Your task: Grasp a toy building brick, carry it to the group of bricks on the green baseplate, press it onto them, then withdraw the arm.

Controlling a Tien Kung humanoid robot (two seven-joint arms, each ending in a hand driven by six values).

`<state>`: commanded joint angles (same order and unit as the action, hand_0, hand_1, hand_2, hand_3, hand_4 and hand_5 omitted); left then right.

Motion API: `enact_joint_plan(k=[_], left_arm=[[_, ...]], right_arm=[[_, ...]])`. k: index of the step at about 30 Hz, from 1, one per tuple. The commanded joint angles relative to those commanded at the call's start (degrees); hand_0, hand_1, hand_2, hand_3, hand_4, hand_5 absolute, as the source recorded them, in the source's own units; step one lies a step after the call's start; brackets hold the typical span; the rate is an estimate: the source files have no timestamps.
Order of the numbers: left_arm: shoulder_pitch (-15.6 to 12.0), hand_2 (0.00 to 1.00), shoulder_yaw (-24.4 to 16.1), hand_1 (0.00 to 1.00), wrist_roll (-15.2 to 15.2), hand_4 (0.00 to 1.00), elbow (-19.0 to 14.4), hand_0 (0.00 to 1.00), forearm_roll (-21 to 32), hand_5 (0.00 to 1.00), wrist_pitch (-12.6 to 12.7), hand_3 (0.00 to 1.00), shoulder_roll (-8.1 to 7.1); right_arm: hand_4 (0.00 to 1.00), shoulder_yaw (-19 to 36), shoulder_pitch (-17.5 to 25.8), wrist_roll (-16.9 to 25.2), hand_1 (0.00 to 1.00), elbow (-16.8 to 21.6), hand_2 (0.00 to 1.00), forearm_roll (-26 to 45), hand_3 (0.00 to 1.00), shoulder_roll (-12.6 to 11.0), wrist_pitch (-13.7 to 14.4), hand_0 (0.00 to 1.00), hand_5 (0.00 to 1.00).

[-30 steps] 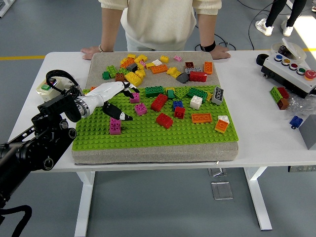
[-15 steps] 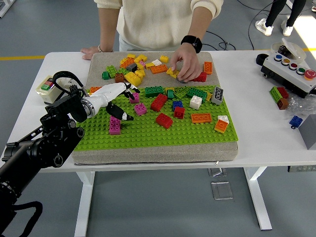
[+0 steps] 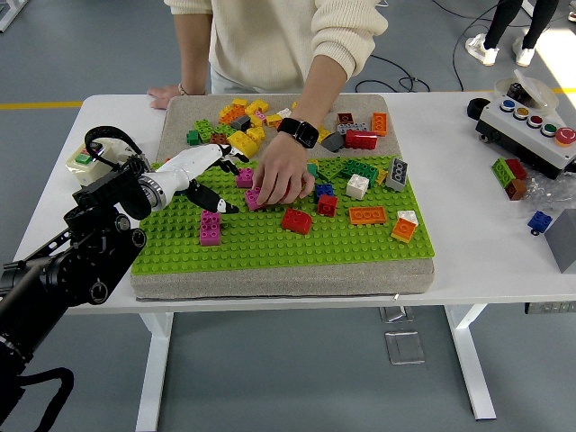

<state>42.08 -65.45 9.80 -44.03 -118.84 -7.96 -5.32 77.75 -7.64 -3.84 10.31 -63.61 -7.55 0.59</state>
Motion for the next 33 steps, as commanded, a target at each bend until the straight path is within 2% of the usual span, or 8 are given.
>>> enact_joint_plan(k=[10,16,24,33], left_arm=[[-0.7,0.680,-0.7,0.713,-0.5,0.998,-0.9,0.752,-0.2,0.102,-0.8,0.759,-0.15],[-0.8,0.678,-1.1,0.714,-0.9,0.998,-0.3,0.754,-0.5,0.104,-0.8,0.756,0.50],[-0.3,0.672,-1.9,0.714,-0.8,0.998,2.0,0.755,-0.8,0.103,0.0,0.751,1.52],[1.3,0.666,-1.0,0.715,0.1,0.998,6.1,0.760,0.6,0.106,2.5,0.744,2.80]], right_arm=[[0.911,0.5,0.1,-0.1,0.674,0.0,0.724,0.0,0.654,-0.1,0.0,0.752,0.492],[0.910,0.5,0.0,0.0,0.674,0.0,0.724,0.1,0.653,-0.1,-0.1,0.751,0.492],[0.911,0.5,-0.1,0.0,0.674,0.0,0.724,0.2,0.654,-0.1,0.0,0.752,0.493],[0.911,0.1,-0.2,-0.1,0.674,0.0,0.724,0.3,0.654,-0.2,0.0,0.752,0.493]])
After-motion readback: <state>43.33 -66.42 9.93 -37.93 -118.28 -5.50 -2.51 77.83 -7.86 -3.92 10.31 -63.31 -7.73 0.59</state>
